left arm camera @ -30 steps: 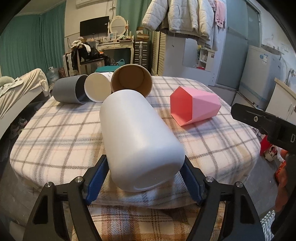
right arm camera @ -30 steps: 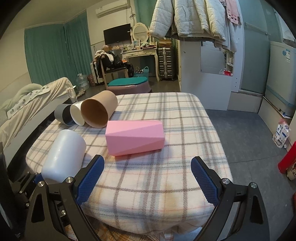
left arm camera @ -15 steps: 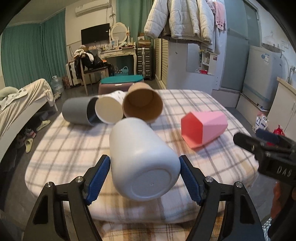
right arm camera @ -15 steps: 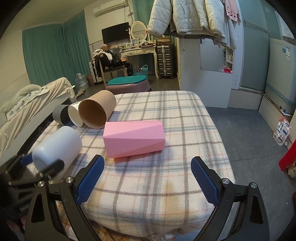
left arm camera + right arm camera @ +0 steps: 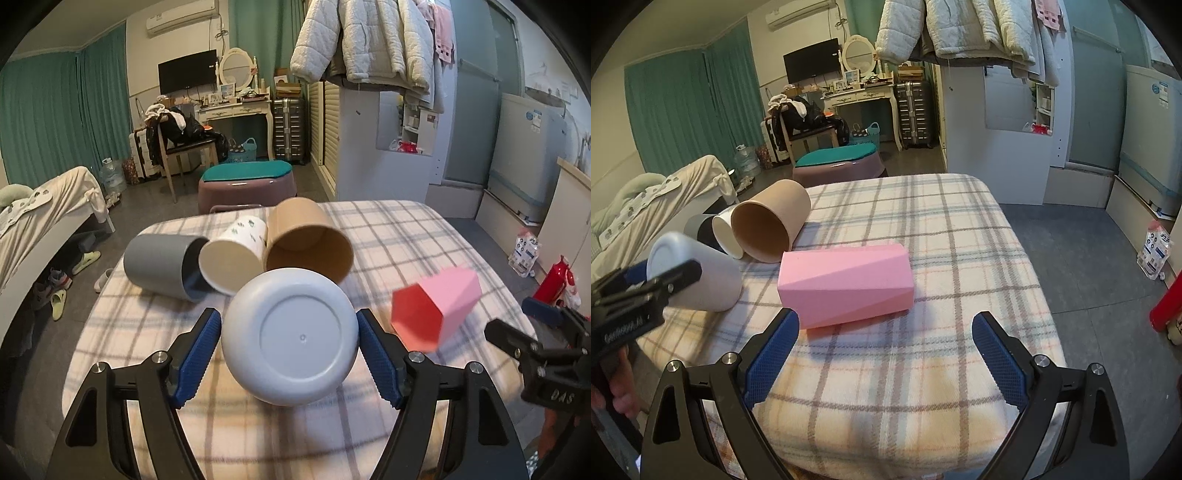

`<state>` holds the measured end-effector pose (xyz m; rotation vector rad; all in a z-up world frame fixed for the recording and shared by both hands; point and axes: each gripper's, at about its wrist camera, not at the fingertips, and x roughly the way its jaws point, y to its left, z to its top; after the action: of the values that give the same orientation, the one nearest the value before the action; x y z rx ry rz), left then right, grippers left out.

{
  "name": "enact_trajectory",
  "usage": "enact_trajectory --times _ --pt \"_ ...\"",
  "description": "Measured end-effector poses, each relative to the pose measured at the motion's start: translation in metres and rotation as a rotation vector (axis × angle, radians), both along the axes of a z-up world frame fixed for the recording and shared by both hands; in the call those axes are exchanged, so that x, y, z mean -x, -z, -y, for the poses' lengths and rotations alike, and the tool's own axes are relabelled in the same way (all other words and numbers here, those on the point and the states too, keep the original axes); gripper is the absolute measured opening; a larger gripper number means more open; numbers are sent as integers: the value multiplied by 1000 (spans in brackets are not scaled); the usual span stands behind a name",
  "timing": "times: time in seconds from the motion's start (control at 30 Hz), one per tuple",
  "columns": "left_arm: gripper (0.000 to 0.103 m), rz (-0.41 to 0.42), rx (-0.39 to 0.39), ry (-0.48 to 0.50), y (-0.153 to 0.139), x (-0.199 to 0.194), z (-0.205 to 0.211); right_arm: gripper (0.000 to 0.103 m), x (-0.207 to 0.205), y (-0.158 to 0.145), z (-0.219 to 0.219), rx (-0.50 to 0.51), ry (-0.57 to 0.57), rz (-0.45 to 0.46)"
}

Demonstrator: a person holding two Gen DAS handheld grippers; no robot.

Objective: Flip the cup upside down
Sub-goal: 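Lower the white cup beside the tan cup and open the right tool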

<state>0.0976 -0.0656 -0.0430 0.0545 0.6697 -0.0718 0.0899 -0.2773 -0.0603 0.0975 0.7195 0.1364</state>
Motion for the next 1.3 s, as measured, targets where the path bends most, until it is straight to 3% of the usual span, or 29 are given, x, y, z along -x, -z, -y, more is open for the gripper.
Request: enact_trajectory --times 0.37,0.63,1.0,1.3 --pt "76 -13 84 52 -19 -26 -5 95 -15 -4 -4 3 19 0" --pt "76 -47 116 46 -3 -39 -8 95 -16 -3 -11 20 11 -8" --pt "77 20 88 62 -7 -24 -11 95 -14 -7 -18 33 8 2" --pt "78 102 99 64 -33 -9 -23 95 2 -24 -28 60 1 40"
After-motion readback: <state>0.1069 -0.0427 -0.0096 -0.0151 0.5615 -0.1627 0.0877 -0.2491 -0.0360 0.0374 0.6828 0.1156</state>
